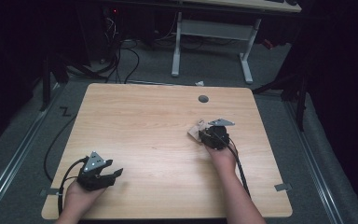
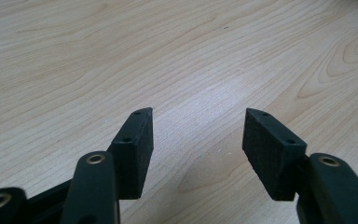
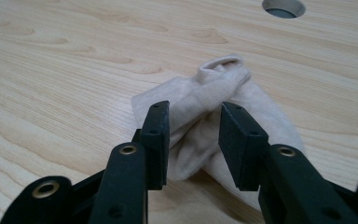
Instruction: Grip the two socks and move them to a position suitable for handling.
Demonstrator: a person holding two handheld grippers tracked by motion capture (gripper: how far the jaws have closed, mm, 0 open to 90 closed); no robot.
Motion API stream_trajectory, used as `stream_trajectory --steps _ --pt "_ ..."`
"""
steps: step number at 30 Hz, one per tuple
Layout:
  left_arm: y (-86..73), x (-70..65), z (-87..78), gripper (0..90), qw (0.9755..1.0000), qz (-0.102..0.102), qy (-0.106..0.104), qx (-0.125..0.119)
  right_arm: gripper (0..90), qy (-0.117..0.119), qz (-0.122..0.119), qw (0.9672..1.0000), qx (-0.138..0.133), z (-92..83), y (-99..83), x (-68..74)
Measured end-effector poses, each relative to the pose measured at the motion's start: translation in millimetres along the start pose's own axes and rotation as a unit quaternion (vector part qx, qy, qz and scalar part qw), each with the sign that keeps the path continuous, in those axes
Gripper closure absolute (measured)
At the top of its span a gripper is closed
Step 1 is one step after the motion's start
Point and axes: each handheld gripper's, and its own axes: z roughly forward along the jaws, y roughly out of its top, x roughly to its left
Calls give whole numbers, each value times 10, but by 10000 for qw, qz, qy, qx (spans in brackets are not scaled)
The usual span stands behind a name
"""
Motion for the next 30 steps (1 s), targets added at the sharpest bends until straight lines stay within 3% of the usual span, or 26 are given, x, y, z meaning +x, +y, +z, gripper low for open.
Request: stream_trajectory --steps 5,13,17,19,21,23,25,27,30 --pt "-6 -1 -7 434 10000 -3 -10 14 670 71 -171 9998 -10 88 99 138" --pt "-18 14 -14 434 10000 -34 -16 7 697 274 -384 9984 322 313 81 319" --pt "-20 17 -19 433 10000 -15 -14 21 678 335 -512 9979 231 206 93 366" --pt "-20 13 -15 433 10000 -27 -16 13 675 322 -530 9980 114 119 115 348" --pt "-16 4 -13 434 10000 -14 -26 21 681 136 -503 9986 -45 -35 151 256" --pt "-12 -2 -11 433 10000 4 -25 23 686 79 -462 9989 -56 -61 153 221" --pt "-10 -11 -4 434 10000 5 -23 17 733 -141 -260 9996 -7 -88 120 73" --pt "-12 -10 -2 433 10000 1 -19 22 738 -227 -175 9995 105 -57 80 10" --pt "-17 0 -2 433 10000 6 -14 50 707 -179 -29 9998 55 -37 30 -33"
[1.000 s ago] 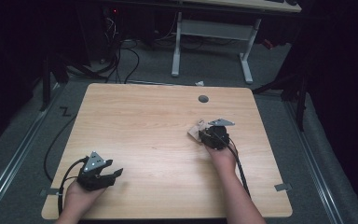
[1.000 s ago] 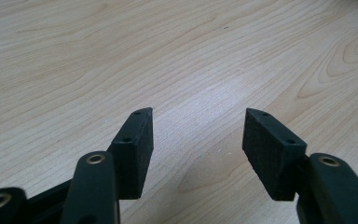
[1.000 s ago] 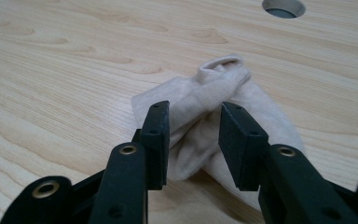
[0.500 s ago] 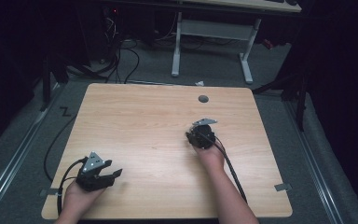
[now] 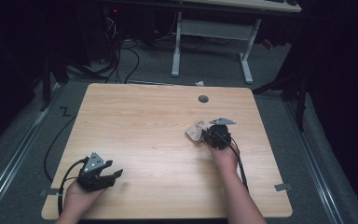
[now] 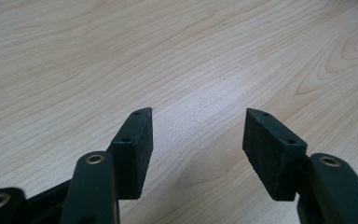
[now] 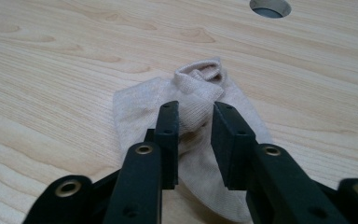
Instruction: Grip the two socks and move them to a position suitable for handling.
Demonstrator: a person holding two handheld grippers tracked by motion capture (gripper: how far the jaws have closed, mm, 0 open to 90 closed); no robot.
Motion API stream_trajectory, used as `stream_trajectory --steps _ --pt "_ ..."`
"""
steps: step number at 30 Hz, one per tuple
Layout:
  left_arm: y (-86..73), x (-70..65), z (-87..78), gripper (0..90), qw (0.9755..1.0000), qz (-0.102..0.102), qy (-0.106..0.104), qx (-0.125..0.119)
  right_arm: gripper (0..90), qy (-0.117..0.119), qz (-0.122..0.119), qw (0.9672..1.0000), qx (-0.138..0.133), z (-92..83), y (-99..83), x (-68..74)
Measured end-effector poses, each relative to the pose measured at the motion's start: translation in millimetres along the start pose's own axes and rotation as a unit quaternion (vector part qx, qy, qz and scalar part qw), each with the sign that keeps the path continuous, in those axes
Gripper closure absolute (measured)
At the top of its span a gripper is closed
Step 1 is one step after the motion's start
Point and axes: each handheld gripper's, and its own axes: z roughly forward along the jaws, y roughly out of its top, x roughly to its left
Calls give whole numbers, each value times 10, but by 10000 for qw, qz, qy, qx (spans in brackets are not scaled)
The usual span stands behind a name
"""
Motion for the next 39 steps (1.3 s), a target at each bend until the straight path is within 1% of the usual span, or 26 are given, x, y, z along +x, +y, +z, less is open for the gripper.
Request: stream_trajectory --steps 4,5,6,7,9,10,11,12,13,14,15,16,17,18,21,24,29,34,38,39 --pt "-5 1 9 433 10000 -18 -14 4 596 141 126 9997 -155 0 12 25" --pt "-4 -1 9 433 10000 -14 -14 4 555 185 149 9995 -210 8 25 38" --pt "-4 -1 9 433 10000 -14 -14 4 555 185 149 9995 -210 8 25 38" --pt "-3 -2 9 433 10000 -3 -12 8 510 167 171 9996 -172 52 37 61" --pt "-3 -2 8 433 10000 -2 -16 10 500 168 180 9996 -118 86 38 65" --pt "-3 -1 7 433 10000 -3 -10 7 495 35 125 9999 -20 128 35 70" --pt "-5 -1 6 433 10000 -15 -8 -4 496 -22 127 9999 36 150 31 74" --pt "-5 0 5 433 10000 -19 -8 -6 510 -45 114 9999 91 176 24 73" --pt "-6 2 3 433 10000 -19 -7 3 544 -83 110 9998 132 195 17 79" --pt "-8 3 3 433 10000 -21 -5 4 691 -90 30 9997 229 211 2 92" --pt "-8 3 3 433 10000 -19 -4 4 753 -94 -38 9996 258 212 -2 97" --pt "-8 3 3 433 10000 -19 -4 4 753 -94 -38 9996 258 212 -2 97" --pt "-7 4 -2 433 10000 -4 -7 6 789 -108 -57 9996 262 205 -3 104" --pt "-6 3 -3 433 10000 -4 -2 -1 829 -95 -138 9997 193 171 4 121" --pt "-5 5 -1 433 10000 -5 -7 -4 828 -82 -270 9996 49 85 33 158" --pt "-2 1 6 433 10000 4 -16 6 825 -55 -273 9995 -116 -23 73 169" --pt "0 -12 16 433 10000 33 -14 29 808 -28 -263 9991 -335 -207 136 145" --pt "-1 -15 16 433 10000 31 -9 29 807 -35 -240 9988 -424 -311 147 97" --pt "-3 -15 22 433 10000 17 -19 35 816 2 -282 9975 -641 -426 190 99" --pt "-3 -15 24 433 10000 15 -21 35 817 19 -253 9974 -675 -458 210 103"
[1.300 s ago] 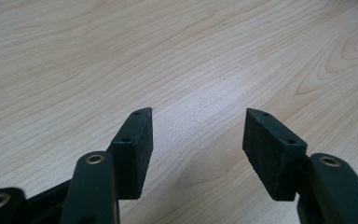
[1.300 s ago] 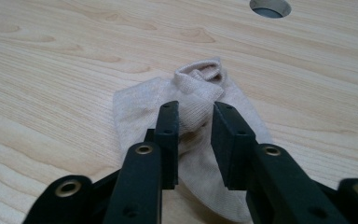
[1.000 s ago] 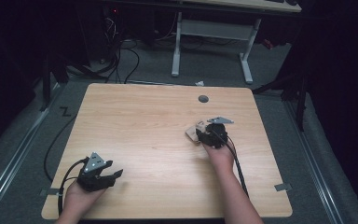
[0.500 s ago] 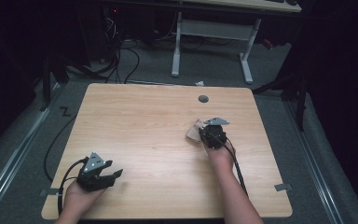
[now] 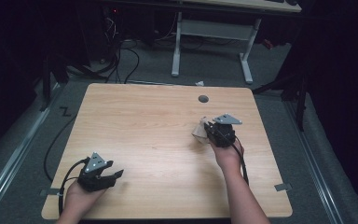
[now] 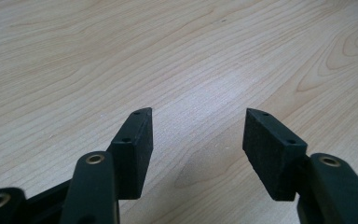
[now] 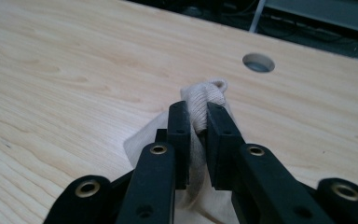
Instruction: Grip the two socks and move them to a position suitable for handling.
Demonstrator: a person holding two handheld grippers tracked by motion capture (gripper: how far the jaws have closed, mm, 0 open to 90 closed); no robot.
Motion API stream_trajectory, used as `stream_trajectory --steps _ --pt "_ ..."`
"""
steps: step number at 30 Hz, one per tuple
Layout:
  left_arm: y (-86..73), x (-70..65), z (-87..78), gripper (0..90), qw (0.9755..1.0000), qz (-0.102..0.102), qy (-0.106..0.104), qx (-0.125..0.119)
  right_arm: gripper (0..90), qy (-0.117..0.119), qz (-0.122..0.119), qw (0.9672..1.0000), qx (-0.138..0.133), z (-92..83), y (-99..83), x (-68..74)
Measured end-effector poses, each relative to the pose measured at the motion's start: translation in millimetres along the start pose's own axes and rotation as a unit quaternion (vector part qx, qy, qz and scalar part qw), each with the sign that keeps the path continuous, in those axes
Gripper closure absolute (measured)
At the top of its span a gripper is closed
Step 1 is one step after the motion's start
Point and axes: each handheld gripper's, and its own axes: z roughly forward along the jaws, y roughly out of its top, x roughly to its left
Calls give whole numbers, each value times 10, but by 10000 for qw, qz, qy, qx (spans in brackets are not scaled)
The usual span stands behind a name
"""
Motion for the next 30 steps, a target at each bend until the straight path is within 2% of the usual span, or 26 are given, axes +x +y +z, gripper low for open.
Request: stream_trajectory --steps 3,9,14,30 --pt "0 -2 0 433 10000 3 2 1 821 20 -21 9999 -140 -77 64 -8" --pt "1 1 -4 433 10000 14 10 -3 829 18 17 9999 -125 -98 39 -32" --pt "2 -5 -2 431 10000 32 20 -5 831 83 73 9996 -248 -131 57 -13" --pt "-1 8 -3 425 10000 14 71 -37 832 316 -62 9976 -606 -378 130 81"
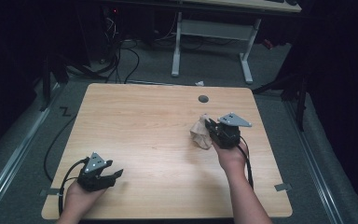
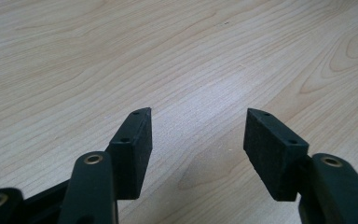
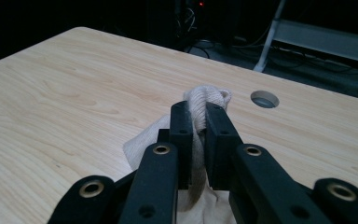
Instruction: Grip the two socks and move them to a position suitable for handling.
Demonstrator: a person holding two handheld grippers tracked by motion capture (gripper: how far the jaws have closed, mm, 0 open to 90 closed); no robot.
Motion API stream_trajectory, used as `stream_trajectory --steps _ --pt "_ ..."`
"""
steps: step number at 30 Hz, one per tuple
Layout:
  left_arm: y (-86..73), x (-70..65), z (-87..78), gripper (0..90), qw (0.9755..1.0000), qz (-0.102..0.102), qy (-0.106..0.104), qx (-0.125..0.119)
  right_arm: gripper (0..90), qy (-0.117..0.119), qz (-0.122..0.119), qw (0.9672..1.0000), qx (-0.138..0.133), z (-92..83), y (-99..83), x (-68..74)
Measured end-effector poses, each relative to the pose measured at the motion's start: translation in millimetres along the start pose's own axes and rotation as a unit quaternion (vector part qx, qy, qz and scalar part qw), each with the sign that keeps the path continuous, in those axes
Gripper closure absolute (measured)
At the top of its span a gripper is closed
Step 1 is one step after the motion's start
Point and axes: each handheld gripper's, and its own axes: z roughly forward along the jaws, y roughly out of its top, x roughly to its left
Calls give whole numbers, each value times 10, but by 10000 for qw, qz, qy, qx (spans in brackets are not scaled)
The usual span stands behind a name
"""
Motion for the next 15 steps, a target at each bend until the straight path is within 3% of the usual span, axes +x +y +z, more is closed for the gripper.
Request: stream_trajectory --steps 7,11,15 --pt "5 -9 2 423 10000 -19 12 -10 831 315 -223 9992 -111 -101 -5 229" --pt "6 -8 -1 424 10000 -21 23 -22 831 597 -358 9975 -90 -99 -59 459" --pt "6 -1 -1 424 10000 -50 35 -32 831 990 -495 9938 -48 -53 -120 745"
